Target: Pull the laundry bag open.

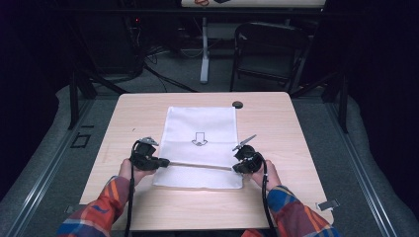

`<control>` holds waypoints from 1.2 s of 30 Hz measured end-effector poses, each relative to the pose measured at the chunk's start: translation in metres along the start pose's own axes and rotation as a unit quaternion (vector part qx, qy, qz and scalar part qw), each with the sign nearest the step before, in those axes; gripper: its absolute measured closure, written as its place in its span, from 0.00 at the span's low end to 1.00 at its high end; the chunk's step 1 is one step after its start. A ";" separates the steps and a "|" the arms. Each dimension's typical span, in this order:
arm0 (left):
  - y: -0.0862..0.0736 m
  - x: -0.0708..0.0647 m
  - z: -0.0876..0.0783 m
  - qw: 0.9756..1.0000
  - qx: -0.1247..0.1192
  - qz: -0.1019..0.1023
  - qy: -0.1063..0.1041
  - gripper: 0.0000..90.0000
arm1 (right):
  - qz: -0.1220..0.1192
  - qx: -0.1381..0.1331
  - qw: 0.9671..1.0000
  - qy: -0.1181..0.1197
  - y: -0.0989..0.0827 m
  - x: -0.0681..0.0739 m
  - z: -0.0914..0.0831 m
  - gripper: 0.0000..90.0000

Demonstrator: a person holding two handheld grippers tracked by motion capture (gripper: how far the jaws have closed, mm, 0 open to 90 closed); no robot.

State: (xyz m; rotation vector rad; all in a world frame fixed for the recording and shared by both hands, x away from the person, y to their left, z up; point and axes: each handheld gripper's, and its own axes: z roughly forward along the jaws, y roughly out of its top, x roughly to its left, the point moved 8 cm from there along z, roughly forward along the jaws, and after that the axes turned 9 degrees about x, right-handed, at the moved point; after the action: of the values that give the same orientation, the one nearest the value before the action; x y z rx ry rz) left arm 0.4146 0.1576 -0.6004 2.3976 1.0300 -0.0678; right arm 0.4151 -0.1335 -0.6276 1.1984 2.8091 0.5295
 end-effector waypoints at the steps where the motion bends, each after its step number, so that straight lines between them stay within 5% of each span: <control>1: 0.000 0.000 0.001 1.000 0.000 0.001 0.000 0.97 | 0.002 -0.003 1.000 0.001 0.000 0.001 0.000 1.00; 27: -0.004 0.001 0.005 1.000 0.018 0.000 0.005 0.97 | 0.003 -0.003 1.000 0.001 0.001 0.001 0.000 1.00; 36: -0.005 -0.006 0.023 0.998 0.058 0.014 0.006 0.88 | 0.002 -0.001 1.000 -0.003 0.001 0.001 0.000 1.00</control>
State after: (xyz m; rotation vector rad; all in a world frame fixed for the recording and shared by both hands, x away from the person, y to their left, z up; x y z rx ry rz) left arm 0.4106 0.1454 -0.6214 2.5194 1.0219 -0.1062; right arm 0.4152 -0.1325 -0.6278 1.2020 2.8007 0.5289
